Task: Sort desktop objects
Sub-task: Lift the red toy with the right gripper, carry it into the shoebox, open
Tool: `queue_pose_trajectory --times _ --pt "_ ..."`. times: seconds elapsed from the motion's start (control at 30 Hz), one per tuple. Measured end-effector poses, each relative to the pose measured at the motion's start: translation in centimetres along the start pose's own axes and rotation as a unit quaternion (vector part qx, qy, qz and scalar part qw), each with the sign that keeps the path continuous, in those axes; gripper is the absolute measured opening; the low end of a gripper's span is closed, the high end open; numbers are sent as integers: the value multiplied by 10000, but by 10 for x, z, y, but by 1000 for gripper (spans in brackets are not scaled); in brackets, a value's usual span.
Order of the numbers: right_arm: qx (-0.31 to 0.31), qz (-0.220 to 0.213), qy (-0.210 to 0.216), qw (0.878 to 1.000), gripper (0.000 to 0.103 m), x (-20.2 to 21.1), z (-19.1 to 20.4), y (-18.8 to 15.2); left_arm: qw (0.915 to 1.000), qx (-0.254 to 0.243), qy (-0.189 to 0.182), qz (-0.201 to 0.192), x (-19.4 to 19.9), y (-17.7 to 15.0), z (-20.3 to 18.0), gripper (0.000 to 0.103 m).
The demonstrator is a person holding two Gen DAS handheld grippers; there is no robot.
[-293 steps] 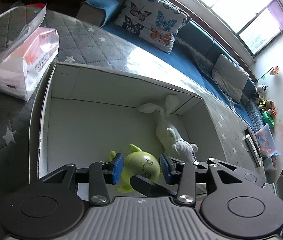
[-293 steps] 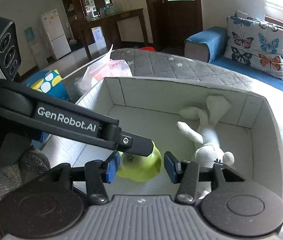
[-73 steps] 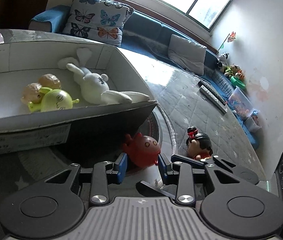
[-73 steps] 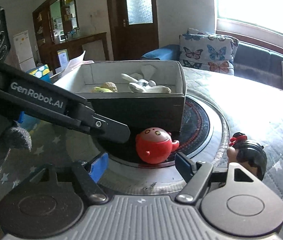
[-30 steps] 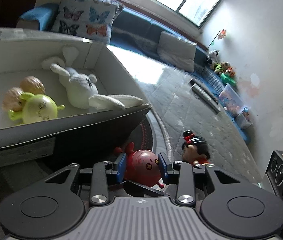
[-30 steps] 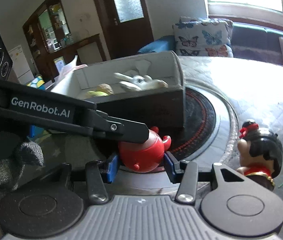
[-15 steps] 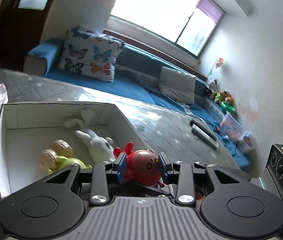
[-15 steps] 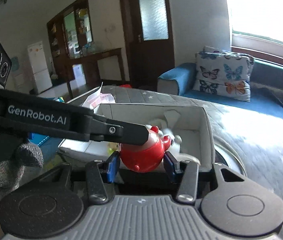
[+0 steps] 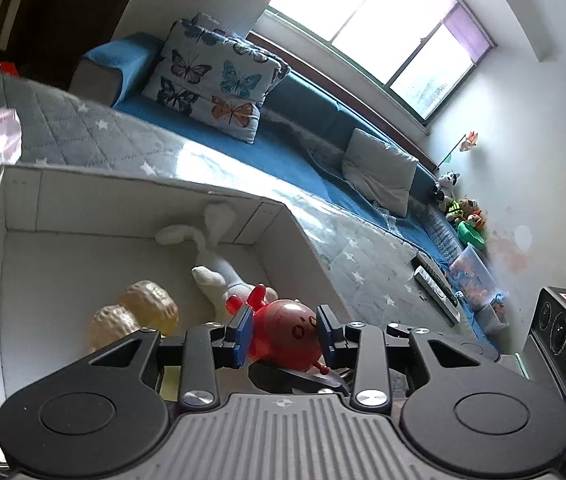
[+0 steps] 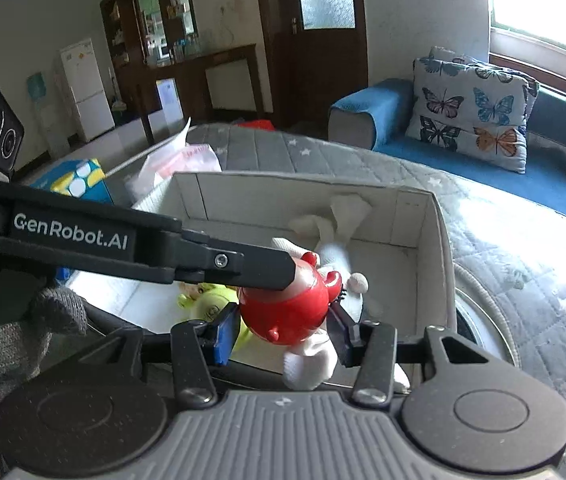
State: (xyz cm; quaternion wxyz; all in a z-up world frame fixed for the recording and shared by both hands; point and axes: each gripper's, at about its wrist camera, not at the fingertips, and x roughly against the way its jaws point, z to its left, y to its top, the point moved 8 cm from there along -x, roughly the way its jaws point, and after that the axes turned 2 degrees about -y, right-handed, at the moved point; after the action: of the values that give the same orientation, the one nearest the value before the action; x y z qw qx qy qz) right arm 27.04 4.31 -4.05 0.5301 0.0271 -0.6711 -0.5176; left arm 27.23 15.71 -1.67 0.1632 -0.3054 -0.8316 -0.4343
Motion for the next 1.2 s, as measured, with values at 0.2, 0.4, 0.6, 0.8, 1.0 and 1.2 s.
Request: queue_pose_trajectory --times 0.2,0.4,0.6,0.8,1.0,1.2 --pt "131 127 -104 9998 49 -11 1 -5 9999 89 15 73 -7 -3 11 37" --pt "187 199 -118 9996 49 -14 -1 -6 9998 132 89 129 -9 -7 15 37" --pt "200 201 -158 9995 49 -12 -3 -8 9998 32 156 143 -11 -7 14 36" --pt "202 155 -167 9995 49 -8 -3 -8 9991 -21 361 242 -13 -13 20 36" --pt "169 88 -139 9997 49 -1 -2 -8 9989 3 386 248 -10 -15 22 36" --pt "93 -54 -133 9999 49 12 0 -10 9991 -119 369 181 -2 -16 10 36"
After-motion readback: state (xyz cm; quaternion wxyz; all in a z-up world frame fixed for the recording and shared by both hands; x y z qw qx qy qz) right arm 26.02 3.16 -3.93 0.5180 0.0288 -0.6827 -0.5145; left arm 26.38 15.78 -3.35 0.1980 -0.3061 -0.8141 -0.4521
